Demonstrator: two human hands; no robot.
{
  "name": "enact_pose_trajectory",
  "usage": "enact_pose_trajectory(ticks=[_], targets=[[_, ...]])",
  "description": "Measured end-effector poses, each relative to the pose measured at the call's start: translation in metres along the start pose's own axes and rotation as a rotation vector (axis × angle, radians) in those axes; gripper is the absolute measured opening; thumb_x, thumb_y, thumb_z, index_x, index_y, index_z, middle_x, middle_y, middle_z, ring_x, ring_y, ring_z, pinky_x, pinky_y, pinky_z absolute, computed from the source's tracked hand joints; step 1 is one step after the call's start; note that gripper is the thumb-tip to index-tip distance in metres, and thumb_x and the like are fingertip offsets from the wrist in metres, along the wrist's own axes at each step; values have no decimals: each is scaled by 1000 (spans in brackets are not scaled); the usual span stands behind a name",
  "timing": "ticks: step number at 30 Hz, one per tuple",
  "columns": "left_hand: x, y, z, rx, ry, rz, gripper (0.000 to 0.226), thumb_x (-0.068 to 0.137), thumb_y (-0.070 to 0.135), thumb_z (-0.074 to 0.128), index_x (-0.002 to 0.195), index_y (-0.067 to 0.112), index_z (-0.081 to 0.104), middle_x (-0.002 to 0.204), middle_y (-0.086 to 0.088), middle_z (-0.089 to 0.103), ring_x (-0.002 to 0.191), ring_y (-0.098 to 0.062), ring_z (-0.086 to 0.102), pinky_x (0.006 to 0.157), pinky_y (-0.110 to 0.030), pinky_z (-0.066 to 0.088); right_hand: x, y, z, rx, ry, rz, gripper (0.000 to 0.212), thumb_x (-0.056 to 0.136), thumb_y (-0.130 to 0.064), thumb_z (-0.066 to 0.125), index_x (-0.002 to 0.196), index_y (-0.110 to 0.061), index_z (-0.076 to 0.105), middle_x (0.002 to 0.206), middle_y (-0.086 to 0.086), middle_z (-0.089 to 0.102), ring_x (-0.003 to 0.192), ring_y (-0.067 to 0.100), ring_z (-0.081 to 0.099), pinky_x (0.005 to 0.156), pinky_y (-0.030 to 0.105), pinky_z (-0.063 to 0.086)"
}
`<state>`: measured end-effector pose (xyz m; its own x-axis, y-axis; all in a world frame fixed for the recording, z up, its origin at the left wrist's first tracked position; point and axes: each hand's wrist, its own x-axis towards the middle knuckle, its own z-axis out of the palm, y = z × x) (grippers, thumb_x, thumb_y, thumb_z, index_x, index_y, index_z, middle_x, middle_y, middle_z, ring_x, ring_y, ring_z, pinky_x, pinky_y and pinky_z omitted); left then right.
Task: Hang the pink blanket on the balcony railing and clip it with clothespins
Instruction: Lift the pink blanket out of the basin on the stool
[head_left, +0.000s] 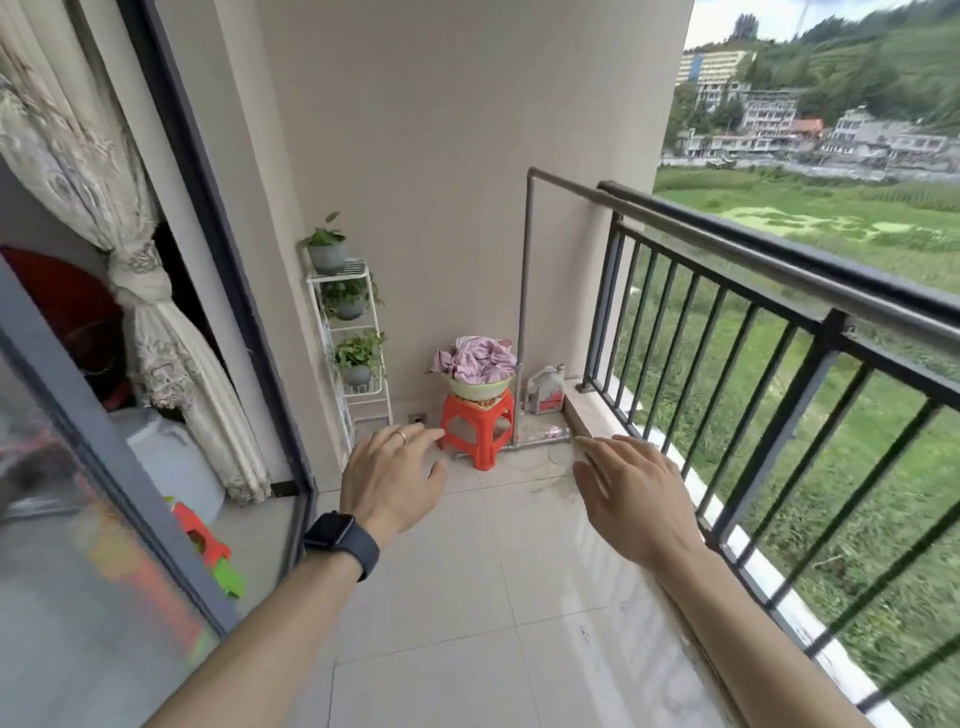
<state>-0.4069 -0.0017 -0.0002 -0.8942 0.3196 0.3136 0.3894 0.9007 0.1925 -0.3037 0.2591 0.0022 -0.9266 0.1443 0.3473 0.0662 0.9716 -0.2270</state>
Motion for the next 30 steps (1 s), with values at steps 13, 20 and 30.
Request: enact_pose_trajectory(ticks=[13,20,30], targets=[[288,-47,73,19,44,-58,43,91,46,51,133,36,57,138,10,56,131,-14,44,106,-34,34,291,51,102,65,71,-40,37,97,-42,52,129,-28,63,125,-7,69,124,25,55,102,40,43],[420,-95,127,38,6,-72,44,93,49,46,136,38,53,144,10,51,135,-14,39,112,-36,30,433,61,170,32,20,-64,39,98,-42,49,133,-31,60,131,-10,65,128,21,52,105,39,38],[623,-178,211,20,-61,-19,42,93,48,48,134,38,56,143,10,52,134,-14,41,110,-35,29,623,50,277,33,-19,3,35,98,-43,50,130,-33,63,129,-11,66,127,21,53,106,42,40]])
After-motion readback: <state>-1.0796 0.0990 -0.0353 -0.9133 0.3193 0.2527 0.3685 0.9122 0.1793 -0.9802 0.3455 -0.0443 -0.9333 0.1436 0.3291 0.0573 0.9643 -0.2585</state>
